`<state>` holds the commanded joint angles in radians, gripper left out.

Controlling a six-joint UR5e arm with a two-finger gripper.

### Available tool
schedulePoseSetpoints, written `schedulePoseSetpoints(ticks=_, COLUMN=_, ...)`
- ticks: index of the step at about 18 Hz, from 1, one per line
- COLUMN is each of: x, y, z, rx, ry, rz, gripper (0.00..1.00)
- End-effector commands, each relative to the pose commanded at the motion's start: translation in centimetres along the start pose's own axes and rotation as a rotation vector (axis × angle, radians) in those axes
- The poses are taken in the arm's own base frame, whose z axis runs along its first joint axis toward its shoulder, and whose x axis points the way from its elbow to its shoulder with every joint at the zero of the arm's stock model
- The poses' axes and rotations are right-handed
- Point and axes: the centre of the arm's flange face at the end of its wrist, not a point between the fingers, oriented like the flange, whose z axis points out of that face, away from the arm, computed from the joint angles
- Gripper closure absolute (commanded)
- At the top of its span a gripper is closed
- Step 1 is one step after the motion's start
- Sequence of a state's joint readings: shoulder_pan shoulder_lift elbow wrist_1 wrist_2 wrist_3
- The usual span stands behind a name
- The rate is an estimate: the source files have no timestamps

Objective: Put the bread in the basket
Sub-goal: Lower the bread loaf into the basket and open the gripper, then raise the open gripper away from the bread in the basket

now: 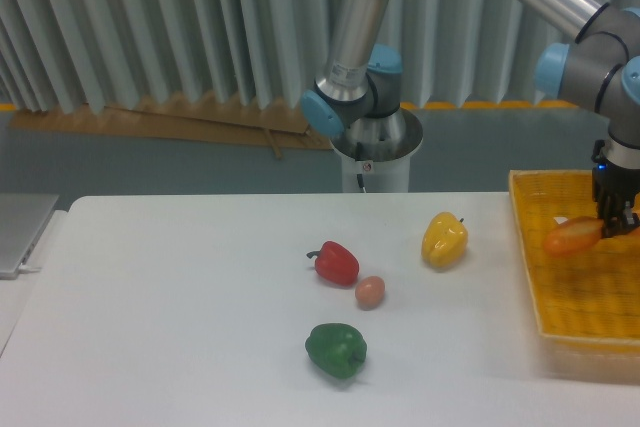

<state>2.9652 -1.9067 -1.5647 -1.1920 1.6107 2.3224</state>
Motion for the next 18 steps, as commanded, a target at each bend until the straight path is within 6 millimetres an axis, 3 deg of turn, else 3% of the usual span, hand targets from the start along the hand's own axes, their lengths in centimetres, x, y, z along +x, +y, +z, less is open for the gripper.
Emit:
schedulePoseSetpoints(ticks=2, x=-0.4, y=0.1, z=0.3, rx=-0.005, ry=-0.012, rz=0.001, gripper=0.0)
schedulePoseSetpoints(ticks=13, x=-1.1, y=-0.3, z=-0.3, rx=0.004, ry=-0.054, rz=-0.03, gripper=0.0)
schedulePoseSetpoints(ticks=16, x=-2.5, y=-2.5, z=-1.8, rx=-0.007, ry=-0.074, rz=-0.041, gripper=0.0)
schedulePoseSetpoints(ticks=18, x=-3.3, y=-5.0, z=-3.7, rx=-0.018, ry=-0.099, rz=-0.076, gripper=0.0)
